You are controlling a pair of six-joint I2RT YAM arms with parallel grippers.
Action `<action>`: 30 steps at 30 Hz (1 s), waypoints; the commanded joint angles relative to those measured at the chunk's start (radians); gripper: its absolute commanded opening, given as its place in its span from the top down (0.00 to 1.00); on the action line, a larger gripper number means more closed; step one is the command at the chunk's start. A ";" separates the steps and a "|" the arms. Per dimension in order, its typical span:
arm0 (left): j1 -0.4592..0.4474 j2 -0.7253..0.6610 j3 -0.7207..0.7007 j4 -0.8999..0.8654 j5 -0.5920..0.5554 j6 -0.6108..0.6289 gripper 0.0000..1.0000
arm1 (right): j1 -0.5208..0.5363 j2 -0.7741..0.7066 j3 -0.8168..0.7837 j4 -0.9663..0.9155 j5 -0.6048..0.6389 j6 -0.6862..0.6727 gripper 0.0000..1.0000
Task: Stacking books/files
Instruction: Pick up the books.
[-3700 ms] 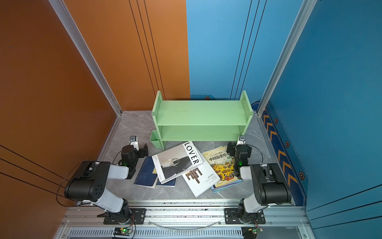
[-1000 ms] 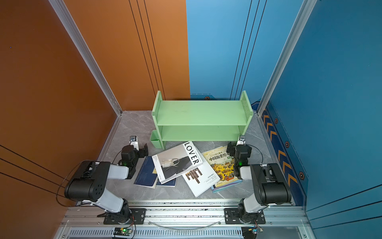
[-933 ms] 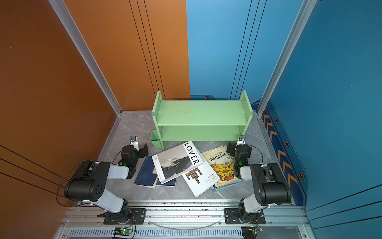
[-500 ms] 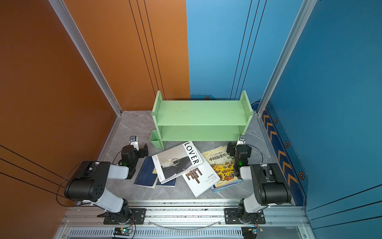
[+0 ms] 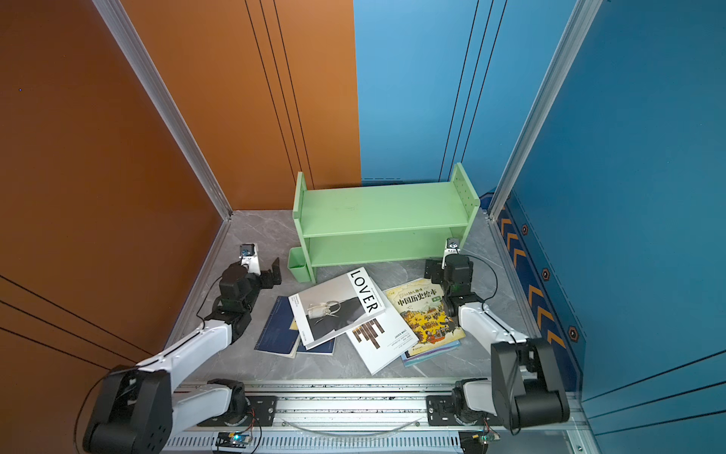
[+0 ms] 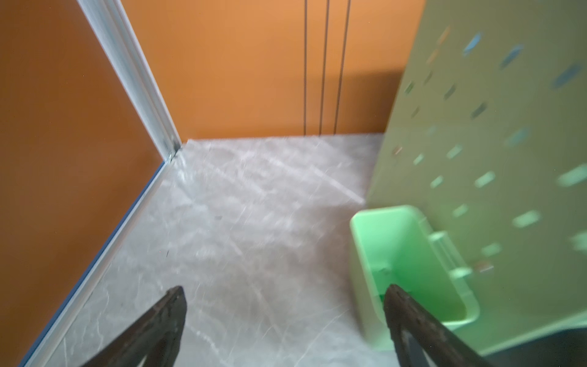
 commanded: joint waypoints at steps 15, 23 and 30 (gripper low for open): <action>-0.289 -0.295 0.186 -0.753 0.108 -0.649 0.02 | 0.123 -0.380 0.106 -0.636 -0.145 0.515 0.00; -0.624 -0.304 0.153 -0.752 -0.053 -0.940 0.02 | 0.522 -0.377 0.098 -0.590 -0.054 0.814 0.00; -0.692 -0.368 0.131 -0.828 -0.134 -1.064 0.02 | 0.742 -0.309 0.189 -0.575 0.087 0.771 0.00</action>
